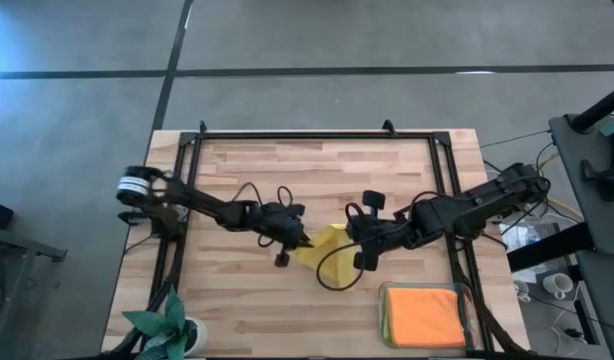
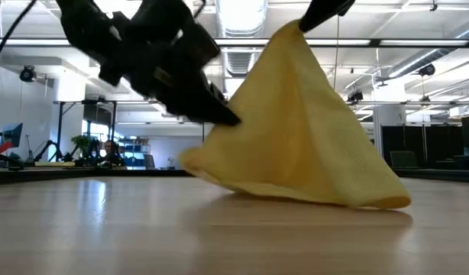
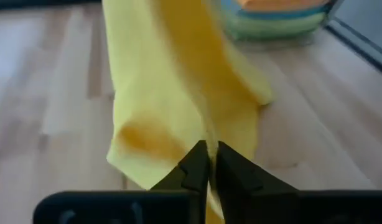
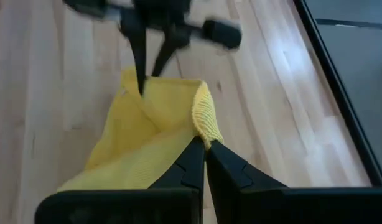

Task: Fold microfiber towels
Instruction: Fold the yellow microfiber towel

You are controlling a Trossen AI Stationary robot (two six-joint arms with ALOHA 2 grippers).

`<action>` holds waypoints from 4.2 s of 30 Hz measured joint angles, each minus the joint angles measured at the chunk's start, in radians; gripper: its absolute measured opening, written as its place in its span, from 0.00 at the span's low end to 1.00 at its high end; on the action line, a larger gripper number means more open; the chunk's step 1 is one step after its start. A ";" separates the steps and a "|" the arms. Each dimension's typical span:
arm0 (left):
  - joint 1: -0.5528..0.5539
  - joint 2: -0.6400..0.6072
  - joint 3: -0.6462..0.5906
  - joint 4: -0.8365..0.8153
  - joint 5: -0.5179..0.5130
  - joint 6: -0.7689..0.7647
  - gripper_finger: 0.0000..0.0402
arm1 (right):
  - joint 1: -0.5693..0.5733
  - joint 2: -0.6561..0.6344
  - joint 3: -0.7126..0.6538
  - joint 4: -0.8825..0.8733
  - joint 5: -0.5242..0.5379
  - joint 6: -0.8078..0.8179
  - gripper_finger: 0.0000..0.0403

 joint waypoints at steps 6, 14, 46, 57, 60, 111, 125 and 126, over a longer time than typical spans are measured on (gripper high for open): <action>0.002 -0.250 0.008 -0.227 -0.048 0.122 0.01 | 0.000 -0.011 0.027 -0.061 0.056 -0.020 0.02; 0.011 -0.573 0.048 -0.467 -0.223 0.245 0.00 | -0.022 -0.061 0.043 -0.086 0.234 -0.034 0.02; 0.405 -0.107 0.289 -0.618 -0.059 0.409 0.00 | -0.337 -0.063 -0.268 0.045 0.156 -0.287 0.02; 0.454 0.156 0.480 -0.435 -0.352 0.561 0.00 | -0.550 -0.065 -0.466 0.208 0.399 -0.634 0.02; 0.443 0.129 0.507 -0.493 -0.368 0.557 0.00 | -0.551 -0.076 -0.431 0.201 0.404 -0.628 0.02; 0.330 0.188 0.426 -0.553 -0.245 0.518 0.00 | -0.348 -0.086 -0.562 0.296 0.156 -0.400 0.02; 0.351 0.148 0.459 -0.650 -0.179 0.467 0.00 | -0.426 -0.111 -0.561 0.276 -0.035 -0.454 0.02; 0.335 0.148 0.450 -0.651 -0.173 0.455 0.00 | -0.417 -0.112 -0.561 0.268 -0.036 -0.461 0.02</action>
